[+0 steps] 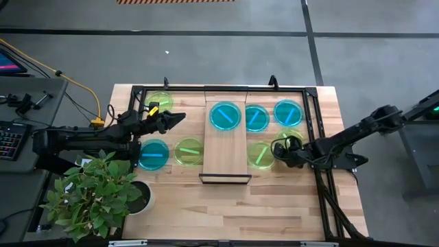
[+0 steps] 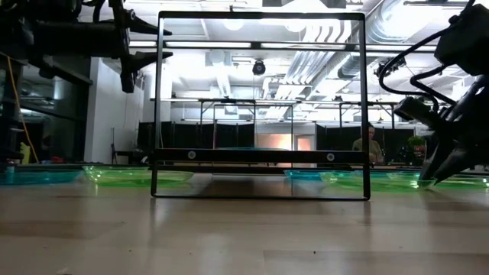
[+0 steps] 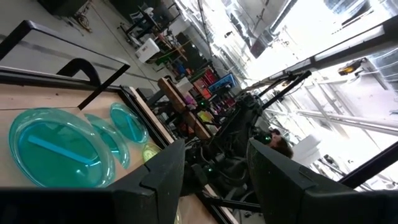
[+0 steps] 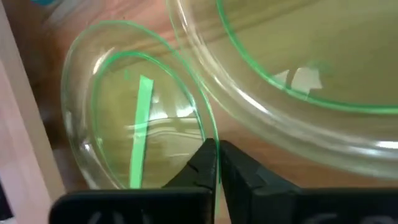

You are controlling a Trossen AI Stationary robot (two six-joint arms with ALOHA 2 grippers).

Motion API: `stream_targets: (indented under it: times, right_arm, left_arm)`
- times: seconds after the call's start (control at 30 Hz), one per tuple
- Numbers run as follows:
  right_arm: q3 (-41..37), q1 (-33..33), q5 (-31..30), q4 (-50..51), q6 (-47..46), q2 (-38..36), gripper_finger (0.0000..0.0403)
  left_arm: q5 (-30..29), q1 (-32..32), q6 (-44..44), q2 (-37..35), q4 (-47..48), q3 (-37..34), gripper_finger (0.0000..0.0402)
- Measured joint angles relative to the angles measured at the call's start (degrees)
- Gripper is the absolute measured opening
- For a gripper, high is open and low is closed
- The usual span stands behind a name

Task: Place and stack plates onto a shelf
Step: Put the green plate on the shelf

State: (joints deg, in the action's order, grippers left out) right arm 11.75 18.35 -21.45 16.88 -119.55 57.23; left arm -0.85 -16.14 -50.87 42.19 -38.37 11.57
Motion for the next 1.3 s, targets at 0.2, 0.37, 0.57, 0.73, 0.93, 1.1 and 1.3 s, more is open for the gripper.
stream_targets:
  times: [0.2,0.37,0.57,0.73,0.93,1.1,1.3]
  right_arm:
    - [5.47,0.00,0.53,13.54,4.29,-5.51,0.0001]
    - [11.17,0.00,1.18,22.49,11.56,-11.66,0.0000]
    - [13.94,0.01,6.51,26.84,15.48,-15.36,0.0000]
    - [11.62,0.16,9.54,22.79,14.22,-13.26,0.0002]
    - [8.03,0.15,10.99,18.56,9.81,-8.76,0.0056]
    - [7.93,0.15,9.58,16.40,8.77,-5.04,0.0135]
    - [7.93,-0.40,7.79,11.02,8.36,1.79,0.0183]
  left_arm:
    - [-0.04,0.00,0.02,0.00,0.00,0.00,0.0165]
    - [-0.04,0.01,-0.04,0.00,0.00,0.00,0.0165]
    - [-0.04,0.00,0.00,0.00,0.00,0.00,0.0165]
    - [-0.04,0.00,0.00,0.00,0.00,0.00,0.0165]
    - [-0.04,0.02,-0.04,0.00,0.00,0.00,0.0165]
    - [-0.05,0.00,0.00,0.01,0.00,0.00,0.0165]
    - [-1.87,0.00,0.01,0.00,0.00,0.00,0.0165]
